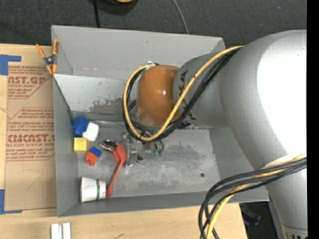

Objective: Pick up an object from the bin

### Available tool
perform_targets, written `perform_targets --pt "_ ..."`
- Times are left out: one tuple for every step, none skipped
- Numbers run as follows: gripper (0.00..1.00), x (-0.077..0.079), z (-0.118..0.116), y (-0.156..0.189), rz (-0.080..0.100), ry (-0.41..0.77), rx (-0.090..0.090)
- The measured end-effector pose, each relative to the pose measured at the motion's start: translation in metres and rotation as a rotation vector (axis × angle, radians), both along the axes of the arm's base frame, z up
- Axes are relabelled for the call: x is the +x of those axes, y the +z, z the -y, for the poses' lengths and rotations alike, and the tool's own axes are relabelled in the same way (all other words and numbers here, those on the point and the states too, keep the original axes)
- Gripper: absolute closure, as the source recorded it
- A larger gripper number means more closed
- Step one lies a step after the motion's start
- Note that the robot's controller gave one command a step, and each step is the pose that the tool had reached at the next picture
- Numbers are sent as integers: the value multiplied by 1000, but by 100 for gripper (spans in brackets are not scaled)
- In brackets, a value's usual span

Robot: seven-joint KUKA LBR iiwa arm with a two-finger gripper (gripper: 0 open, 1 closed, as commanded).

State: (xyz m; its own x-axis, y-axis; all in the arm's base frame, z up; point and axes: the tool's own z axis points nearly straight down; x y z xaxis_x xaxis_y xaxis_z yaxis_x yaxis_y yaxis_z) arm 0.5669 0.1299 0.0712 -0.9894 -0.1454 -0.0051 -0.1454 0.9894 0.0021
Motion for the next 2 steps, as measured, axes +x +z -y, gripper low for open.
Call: perform_targets --pt "100 0 0 0 0 0 0" --pt "100 -1 0 3 -1 0 0"
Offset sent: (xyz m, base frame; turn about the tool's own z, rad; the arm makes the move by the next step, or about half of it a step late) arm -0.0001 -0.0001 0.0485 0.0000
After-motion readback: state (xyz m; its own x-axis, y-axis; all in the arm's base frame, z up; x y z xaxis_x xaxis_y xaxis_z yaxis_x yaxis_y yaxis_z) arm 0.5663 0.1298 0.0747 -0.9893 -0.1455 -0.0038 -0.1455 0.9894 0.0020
